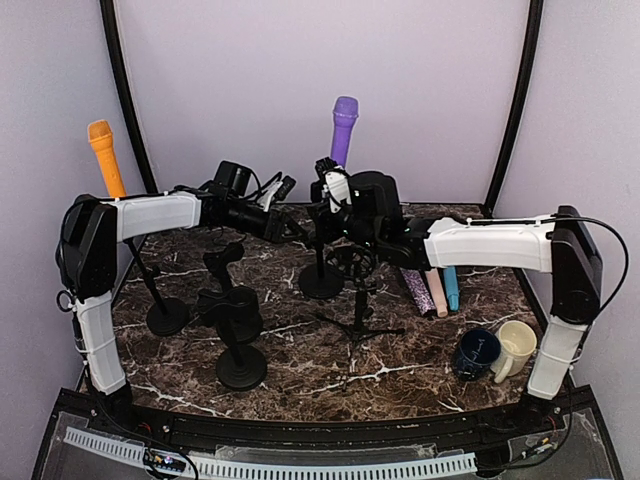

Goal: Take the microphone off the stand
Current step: Hold the microphone stand with the microphone at the center of the board.

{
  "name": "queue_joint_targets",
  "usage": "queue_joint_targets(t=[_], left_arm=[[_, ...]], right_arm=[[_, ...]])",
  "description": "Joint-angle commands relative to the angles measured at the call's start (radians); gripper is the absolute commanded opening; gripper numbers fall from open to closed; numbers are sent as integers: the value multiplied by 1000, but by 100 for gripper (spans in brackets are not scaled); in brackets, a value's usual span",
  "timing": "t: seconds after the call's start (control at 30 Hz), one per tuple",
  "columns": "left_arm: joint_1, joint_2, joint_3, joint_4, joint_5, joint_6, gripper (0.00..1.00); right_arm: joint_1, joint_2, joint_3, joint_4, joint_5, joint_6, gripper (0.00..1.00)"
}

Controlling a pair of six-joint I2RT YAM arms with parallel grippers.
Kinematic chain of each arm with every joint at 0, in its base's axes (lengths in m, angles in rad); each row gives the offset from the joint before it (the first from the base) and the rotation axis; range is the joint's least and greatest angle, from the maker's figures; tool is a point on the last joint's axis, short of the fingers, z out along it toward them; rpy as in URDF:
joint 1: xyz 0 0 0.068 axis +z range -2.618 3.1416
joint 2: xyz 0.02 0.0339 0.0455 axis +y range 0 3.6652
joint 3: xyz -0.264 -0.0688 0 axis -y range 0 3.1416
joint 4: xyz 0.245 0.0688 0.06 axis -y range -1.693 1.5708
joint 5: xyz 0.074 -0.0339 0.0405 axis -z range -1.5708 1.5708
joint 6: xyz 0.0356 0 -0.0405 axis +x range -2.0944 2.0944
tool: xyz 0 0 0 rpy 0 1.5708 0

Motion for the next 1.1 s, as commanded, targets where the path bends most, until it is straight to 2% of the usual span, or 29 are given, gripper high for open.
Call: queue_joint_targets(t=[0.0, 0.27, 0.4, 0.7, 0.9, 1.07], left_arm=[[-11, -19, -8, 35, 37, -22, 51], [-15, 11, 0, 52, 23, -63, 45], [-18, 25, 2, 70, 26, -85, 42], [-18, 57, 16, 59, 20, -95, 43], [-18, 67, 10, 81, 42, -131, 27], [-19, 68, -4, 102, 74, -166, 21]], right_arm=[[12, -54, -17, 47, -7, 16, 42], [12, -78, -42, 45, -4, 34, 44], [12, -101, -71, 56, -12, 53, 48], [10, -148, -112, 59, -12, 83, 62], [5, -141, -107, 62, -23, 99, 63], [5, -125, -98, 62, -24, 97, 63]])
